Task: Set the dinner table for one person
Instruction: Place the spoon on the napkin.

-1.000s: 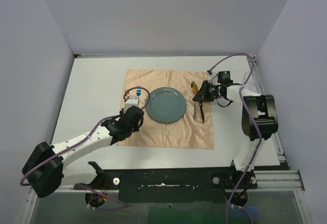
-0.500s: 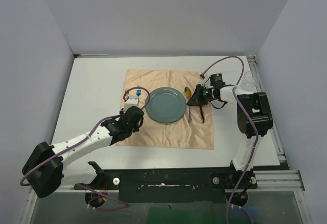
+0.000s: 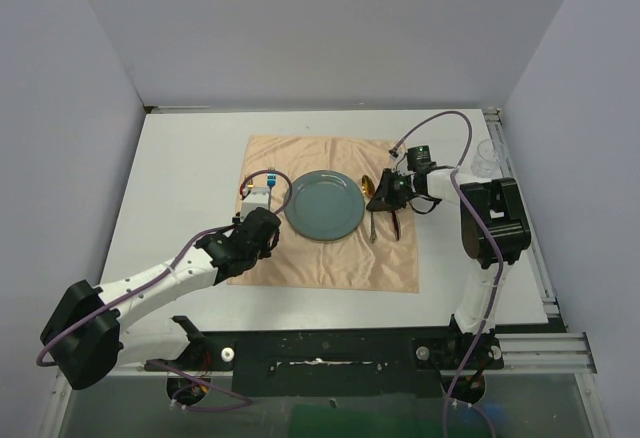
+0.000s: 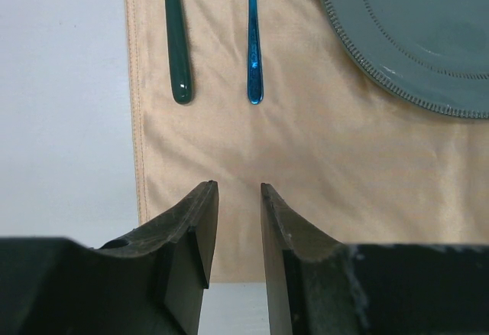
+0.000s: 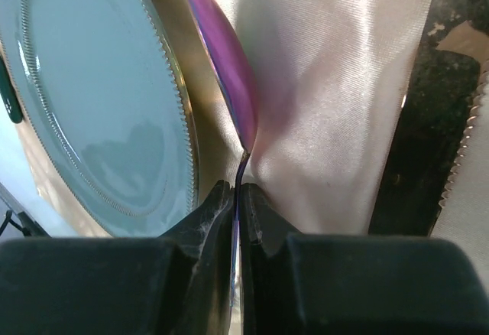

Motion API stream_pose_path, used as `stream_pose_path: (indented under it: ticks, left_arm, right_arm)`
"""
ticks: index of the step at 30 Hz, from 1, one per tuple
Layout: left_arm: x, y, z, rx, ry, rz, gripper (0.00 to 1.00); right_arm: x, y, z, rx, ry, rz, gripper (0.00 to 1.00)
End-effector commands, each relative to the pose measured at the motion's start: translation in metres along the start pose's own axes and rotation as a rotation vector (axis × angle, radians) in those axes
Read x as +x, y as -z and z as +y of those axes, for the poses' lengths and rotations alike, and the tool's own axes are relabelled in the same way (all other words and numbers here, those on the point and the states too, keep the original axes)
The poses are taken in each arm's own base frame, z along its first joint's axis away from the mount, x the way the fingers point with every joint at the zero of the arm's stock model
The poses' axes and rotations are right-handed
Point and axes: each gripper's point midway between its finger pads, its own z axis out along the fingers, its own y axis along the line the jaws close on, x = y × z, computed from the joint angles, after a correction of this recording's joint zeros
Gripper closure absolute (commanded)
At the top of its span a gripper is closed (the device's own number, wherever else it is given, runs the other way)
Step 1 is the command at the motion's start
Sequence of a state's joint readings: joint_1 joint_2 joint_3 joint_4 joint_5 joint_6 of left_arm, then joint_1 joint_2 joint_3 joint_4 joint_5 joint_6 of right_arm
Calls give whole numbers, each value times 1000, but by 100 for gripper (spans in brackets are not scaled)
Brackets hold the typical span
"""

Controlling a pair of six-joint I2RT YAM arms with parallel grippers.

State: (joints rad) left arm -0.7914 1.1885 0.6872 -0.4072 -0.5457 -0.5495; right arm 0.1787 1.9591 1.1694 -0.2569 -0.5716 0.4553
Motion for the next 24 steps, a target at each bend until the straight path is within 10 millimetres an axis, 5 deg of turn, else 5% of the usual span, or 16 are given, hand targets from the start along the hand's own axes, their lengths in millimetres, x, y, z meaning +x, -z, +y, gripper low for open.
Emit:
stream_pose_path:
  ticks: [1,14,18,24]
  left_arm:
    - [-19,8,-6,19,46,-55,73]
    - [-19,7,-9,33,49,-50,73]
    - [-17,6,-11,42,48,-44,73]
    - [-18,7,-14,54,50,-40,73]
  right_arm:
    - [-10,1,-1,51,43,-25,100]
    - [-10,10,-9,126,66,-33,100]
    - [-15,20,-9,162,81,-52,83]
    - [-23,36,-6,202,103,-81,72]
